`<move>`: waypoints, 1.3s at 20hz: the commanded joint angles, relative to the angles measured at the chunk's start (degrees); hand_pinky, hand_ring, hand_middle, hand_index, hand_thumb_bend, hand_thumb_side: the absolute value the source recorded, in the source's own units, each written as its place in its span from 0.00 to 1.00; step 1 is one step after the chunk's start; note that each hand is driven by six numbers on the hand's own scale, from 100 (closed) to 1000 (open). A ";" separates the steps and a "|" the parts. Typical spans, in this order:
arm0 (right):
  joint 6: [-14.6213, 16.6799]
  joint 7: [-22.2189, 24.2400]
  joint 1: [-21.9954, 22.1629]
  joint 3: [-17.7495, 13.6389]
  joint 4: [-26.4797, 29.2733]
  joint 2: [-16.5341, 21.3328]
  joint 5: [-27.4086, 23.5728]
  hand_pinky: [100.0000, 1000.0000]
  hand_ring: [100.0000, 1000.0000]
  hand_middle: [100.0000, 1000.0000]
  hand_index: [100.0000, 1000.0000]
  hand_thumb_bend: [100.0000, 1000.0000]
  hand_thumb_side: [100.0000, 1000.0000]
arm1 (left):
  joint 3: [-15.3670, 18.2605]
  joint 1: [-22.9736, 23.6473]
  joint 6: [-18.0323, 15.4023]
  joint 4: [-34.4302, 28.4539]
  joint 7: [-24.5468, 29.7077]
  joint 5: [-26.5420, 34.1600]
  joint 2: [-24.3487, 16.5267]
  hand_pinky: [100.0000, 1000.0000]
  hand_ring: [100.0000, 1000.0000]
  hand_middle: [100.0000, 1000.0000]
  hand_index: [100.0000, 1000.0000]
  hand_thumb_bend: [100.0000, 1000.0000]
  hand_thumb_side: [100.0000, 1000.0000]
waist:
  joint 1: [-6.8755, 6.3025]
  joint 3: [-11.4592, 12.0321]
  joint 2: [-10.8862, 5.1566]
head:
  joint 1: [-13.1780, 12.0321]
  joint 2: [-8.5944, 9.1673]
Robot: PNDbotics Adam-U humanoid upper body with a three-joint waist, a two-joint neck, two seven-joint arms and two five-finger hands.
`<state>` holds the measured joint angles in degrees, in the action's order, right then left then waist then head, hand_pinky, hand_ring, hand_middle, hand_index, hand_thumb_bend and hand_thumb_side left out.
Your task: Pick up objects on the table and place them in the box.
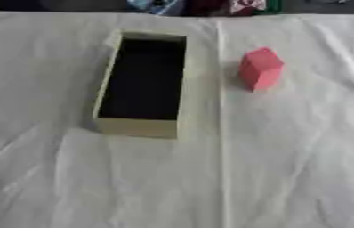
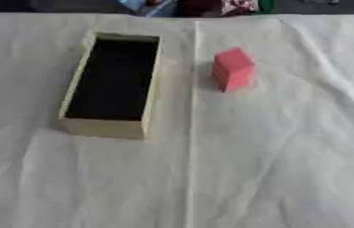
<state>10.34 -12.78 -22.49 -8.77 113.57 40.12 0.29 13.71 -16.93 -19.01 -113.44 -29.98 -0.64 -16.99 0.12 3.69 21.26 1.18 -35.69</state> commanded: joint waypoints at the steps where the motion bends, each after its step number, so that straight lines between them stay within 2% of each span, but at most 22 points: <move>1: -1.05 2.18 -3.11 0.49 -0.75 5.58 2.80 0.71 0.64 0.70 0.73 0.00 0.09 | 0.46 -0.06 -0.05 -1.15 -0.14 -0.36 -1.99 0.52 0.51 0.46 0.62 0.08 0.00 | -0.37 0.02 -2.30 | -0.20 -0.41; 6: -1.49 8.84 -11.94 5.18 -7.58 13.12 7.00 0.75 0.70 0.75 0.77 0.00 0.12 | 0.16 0.02 0.00 -1.15 0.18 -0.25 -2.56 0.52 0.51 0.46 0.62 0.08 0.00 | -0.31 0.10 -2.69 | -0.13 -0.97; 9: 0.21 16.31 -18.56 9.16 -12.92 16.40 9.51 0.78 0.75 0.78 0.81 0.00 0.15 | -0.06 0.04 0.07 -1.15 0.41 -0.20 -2.93 0.52 0.51 0.46 0.62 0.08 0.00 | -0.23 0.15 -2.85 | 0.08 -0.99; 12: 3.10 23.32 -24.65 12.56 -18.96 17.17 13.12 0.80 0.78 0.82 0.84 0.00 0.20 | -0.25 0.04 0.14 -1.15 0.63 -0.10 -3.09 0.52 0.51 0.46 0.62 0.08 0.00 | -0.14 0.08 -2.98 | 0.24 -1.05; 16: 9.22 30.15 -32.69 16.48 -28.17 15.34 19.39 0.82 0.82 0.85 0.87 0.00 0.24 | -0.38 0.15 0.16 -1.15 0.82 0.04 -3.31 0.52 0.51 0.46 0.62 0.08 0.00 | -0.18 -0.05 -3.24 | 0.28 -1.28; 19: 14.82 34.67 -38.98 18.90 -36.63 11.92 24.07 0.83 0.84 0.87 0.89 0.00 0.25 | -0.43 0.29 0.20 -1.15 0.89 0.09 -3.30 0.52 0.51 0.46 0.62 0.08 0.00 | -0.24 -0.16 -3.52 | 0.42 -1.37; 23: 21.65 39.99 -45.86 20.49 -48.25 6.69 29.38 0.84 0.85 0.88 0.91 0.00 0.26 | -0.42 0.51 0.24 -1.15 0.93 0.15 -3.25 0.52 0.51 0.46 0.62 0.08 0.00 | -0.39 -0.36 -3.89 | 0.76 -1.29; 26: 25.13 42.70 -49.65 20.62 -55.52 3.15 33.02 0.84 0.86 0.89 0.92 0.00 0.27 | -0.43 0.56 0.29 -1.15 0.92 0.23 -3.15 0.52 0.51 0.46 0.62 0.09 0.00 | -0.44 -0.49 -4.09 | 1.07 -1.14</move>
<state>33.94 28.87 -70.54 12.09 60.51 43.45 31.64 13.28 -16.14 -18.67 -113.44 -29.24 -0.49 -18.70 0.12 3.23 19.56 2.02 -36.72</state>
